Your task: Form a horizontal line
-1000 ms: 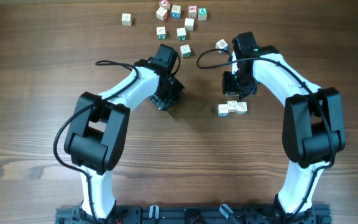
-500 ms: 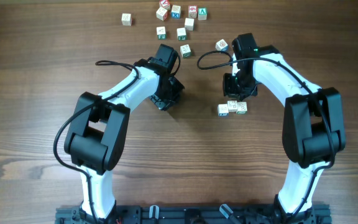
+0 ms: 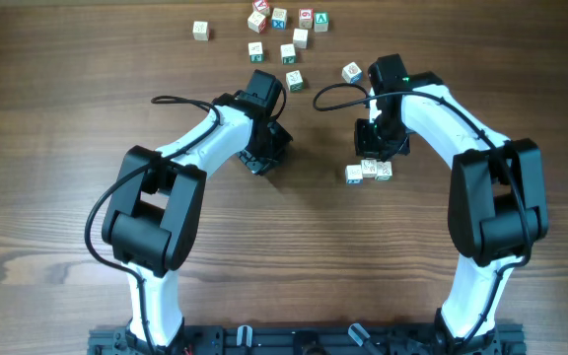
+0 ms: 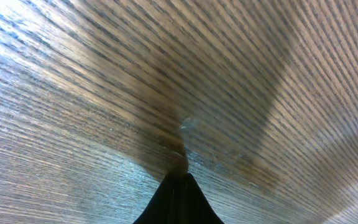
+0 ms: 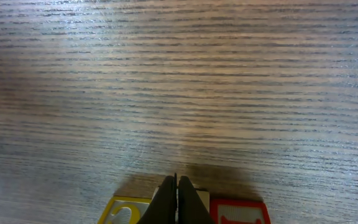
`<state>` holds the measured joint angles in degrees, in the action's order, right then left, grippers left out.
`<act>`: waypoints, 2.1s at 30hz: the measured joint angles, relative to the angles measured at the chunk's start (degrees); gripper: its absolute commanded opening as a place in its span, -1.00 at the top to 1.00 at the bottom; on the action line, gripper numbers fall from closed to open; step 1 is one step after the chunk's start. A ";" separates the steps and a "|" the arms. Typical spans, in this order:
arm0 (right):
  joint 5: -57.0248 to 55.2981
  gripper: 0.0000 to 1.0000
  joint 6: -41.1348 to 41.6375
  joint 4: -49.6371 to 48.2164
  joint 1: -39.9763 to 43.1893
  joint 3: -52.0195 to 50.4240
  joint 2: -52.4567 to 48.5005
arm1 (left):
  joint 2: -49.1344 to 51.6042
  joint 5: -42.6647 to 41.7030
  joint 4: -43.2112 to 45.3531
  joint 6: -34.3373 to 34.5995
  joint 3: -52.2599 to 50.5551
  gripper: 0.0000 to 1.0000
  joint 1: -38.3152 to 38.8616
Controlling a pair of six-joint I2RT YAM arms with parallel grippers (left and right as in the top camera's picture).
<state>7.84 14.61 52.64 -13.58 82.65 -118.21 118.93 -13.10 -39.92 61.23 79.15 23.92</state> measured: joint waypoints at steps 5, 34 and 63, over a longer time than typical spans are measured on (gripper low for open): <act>0.00 0.91 0.00 0.28 0.00 0.00 0.00 | 0.00 0.00 0.00 0.00 0.00 0.92 0.00; 1.77 0.91 -1.49 0.72 0.00 0.00 0.00 | 0.00 0.00 0.00 0.00 0.00 0.92 0.00; 2.45 0.91 -1.51 1.86 0.00 0.00 0.00 | 0.00 0.00 0.00 0.00 0.00 0.92 0.00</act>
<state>10.28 13.10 54.50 -13.58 82.65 -118.21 118.93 -13.10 -39.92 61.23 79.15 23.92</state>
